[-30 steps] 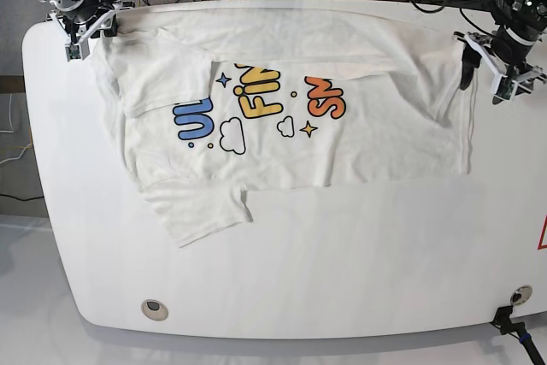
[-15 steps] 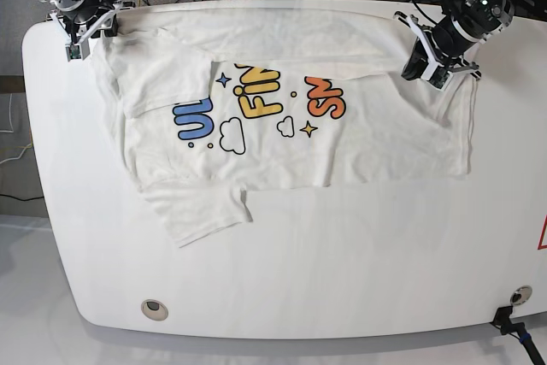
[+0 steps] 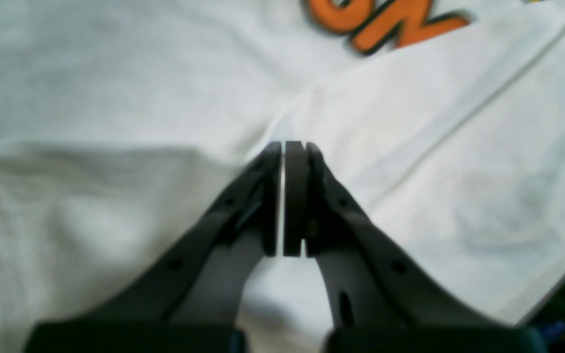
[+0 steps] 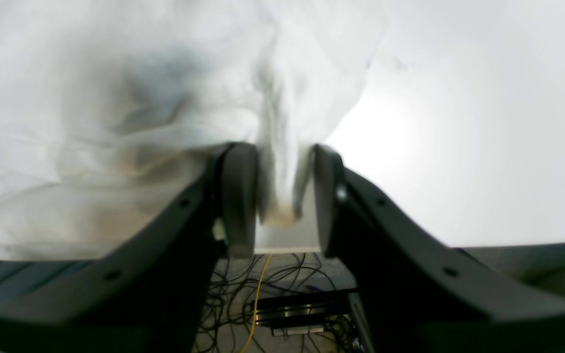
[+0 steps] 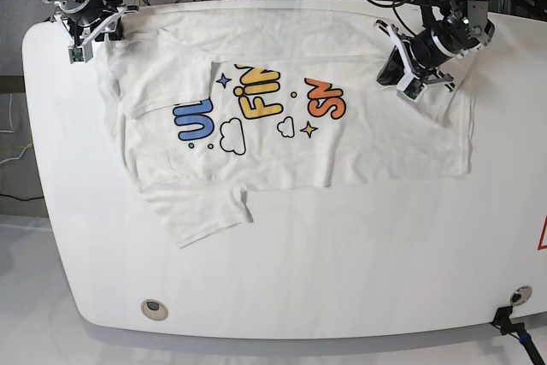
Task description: Fold the T-shirt properly
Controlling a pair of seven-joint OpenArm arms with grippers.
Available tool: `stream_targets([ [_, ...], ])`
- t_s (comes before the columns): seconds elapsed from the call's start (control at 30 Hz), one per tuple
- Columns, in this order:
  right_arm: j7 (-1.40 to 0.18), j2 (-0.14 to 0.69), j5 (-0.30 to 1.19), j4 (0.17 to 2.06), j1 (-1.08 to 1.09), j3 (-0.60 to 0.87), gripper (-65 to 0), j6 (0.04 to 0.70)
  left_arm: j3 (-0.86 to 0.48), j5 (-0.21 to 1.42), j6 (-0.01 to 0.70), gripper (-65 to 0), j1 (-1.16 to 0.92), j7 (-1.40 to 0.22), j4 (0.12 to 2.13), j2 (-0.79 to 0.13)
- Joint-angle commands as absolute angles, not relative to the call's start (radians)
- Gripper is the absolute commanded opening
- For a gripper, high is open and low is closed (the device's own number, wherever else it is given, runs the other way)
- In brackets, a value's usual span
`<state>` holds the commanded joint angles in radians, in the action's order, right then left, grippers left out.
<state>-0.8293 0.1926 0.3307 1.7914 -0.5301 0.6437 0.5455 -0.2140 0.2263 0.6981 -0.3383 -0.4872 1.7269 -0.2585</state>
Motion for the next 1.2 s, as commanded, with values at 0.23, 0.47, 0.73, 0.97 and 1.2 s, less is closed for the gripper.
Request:
stream_targets([
  [0.23, -0.829, 0.193, 0.331, 1.791, -0.532, 0.644, -45.1, 0.545, -0.302, 0.225, 0.698, -65.0, -0.229, -0.487, 1.685, -0.259],
  [0.47, -0.828, 0.200, 0.331, 1.796, -0.527, 0.650, -44.5, 0.545, -0.493, 0.229, 0.698, -65.0, -0.252, -0.487, 1.770, -0.259],
  [0.73, -0.828, 0.194, 0.331, 1.873, -0.533, 0.651, -44.4, 0.545, -0.570, 0.232, 0.698, -65.0, -0.311, -0.487, 1.821, -0.257],
  [0.97, -0.829, 0.197, 0.329, 1.905, -0.529, 0.651, -40.0, 0.545, -0.568, 0.232, 0.698, -60.0, -0.331, -0.486, 1.821, -0.257],
  [1.2, -0.826, 0.200, 0.329, 1.949, -0.493, 0.651, -17.9, 0.545, -0.572, 0.232, 0.698, -35.2, -0.328, -0.486, 1.817, -0.255],
])
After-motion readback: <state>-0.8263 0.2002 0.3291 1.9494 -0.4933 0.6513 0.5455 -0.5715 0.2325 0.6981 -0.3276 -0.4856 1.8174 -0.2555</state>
